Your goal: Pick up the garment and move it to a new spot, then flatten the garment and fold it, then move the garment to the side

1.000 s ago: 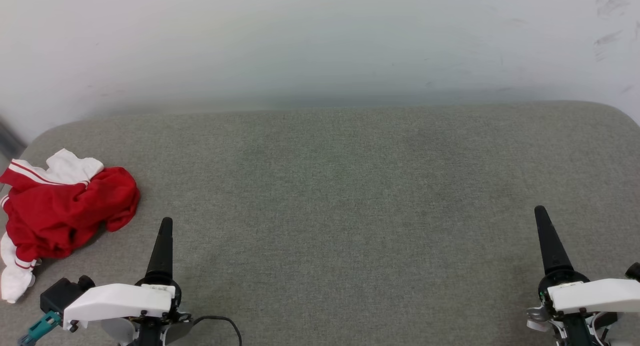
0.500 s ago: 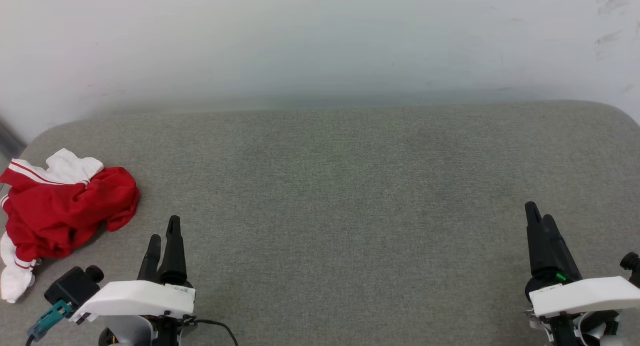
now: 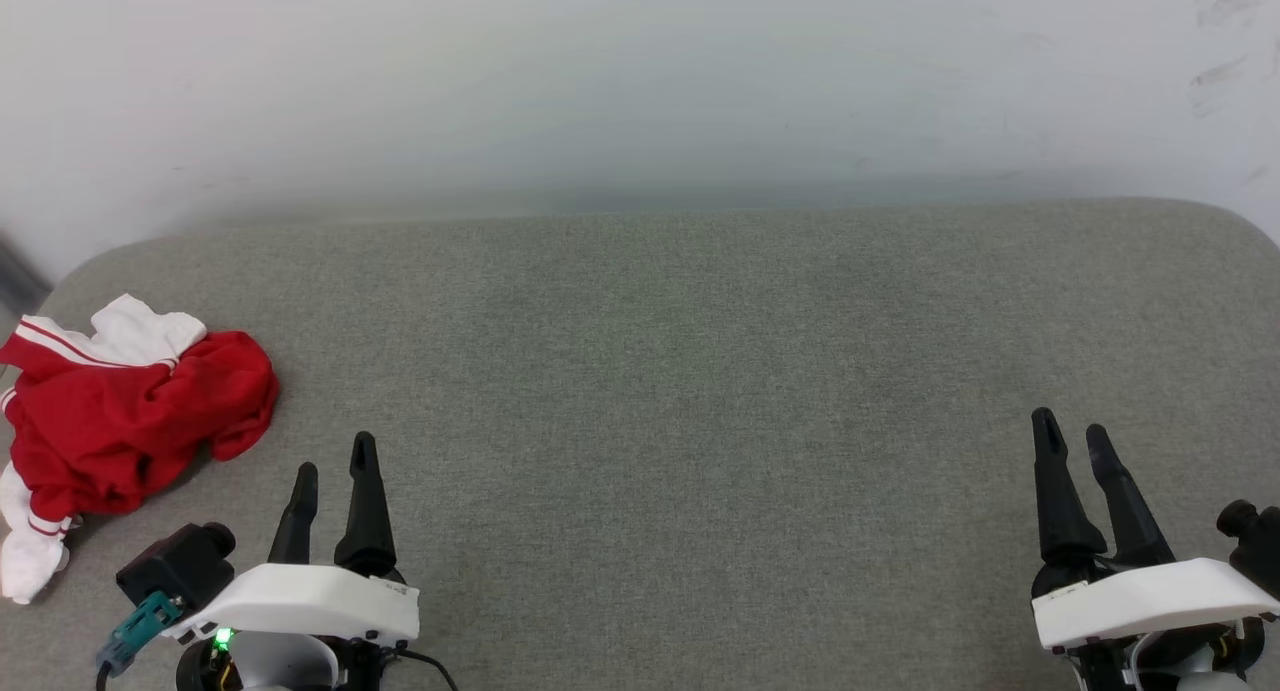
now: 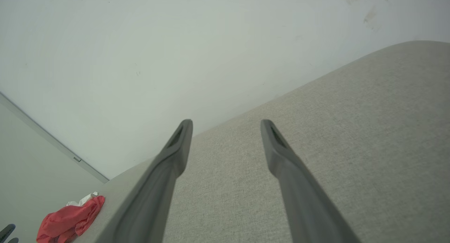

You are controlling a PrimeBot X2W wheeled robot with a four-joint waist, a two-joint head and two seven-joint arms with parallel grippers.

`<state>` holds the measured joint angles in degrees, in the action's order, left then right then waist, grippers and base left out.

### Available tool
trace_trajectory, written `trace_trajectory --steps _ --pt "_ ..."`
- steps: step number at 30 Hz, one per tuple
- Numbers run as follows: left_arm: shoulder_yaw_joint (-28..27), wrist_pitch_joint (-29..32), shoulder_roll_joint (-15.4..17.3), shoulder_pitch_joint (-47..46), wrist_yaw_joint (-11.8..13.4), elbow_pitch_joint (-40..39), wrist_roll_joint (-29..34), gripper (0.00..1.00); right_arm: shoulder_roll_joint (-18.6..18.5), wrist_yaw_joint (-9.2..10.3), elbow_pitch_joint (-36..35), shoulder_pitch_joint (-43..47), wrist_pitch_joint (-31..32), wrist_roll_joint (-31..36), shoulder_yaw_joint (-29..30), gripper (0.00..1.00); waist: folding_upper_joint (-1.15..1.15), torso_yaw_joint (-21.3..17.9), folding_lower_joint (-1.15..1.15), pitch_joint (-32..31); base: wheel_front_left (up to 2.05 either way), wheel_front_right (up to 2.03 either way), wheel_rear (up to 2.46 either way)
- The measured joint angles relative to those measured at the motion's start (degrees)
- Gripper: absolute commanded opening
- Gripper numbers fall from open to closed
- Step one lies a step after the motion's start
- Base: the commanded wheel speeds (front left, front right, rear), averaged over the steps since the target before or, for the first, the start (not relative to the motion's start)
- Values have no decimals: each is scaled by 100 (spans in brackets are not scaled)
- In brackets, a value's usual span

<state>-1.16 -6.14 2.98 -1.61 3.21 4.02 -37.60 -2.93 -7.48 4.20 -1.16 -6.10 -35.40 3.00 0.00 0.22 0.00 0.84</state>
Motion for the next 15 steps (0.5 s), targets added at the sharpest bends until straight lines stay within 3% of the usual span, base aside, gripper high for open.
trace_trajectory --steps 15 --pt "328 -229 163 21 288 -87 1035 100 -1 -1 -87 44 -232 1062 -76 100 0 14 0 10 0 0 0"
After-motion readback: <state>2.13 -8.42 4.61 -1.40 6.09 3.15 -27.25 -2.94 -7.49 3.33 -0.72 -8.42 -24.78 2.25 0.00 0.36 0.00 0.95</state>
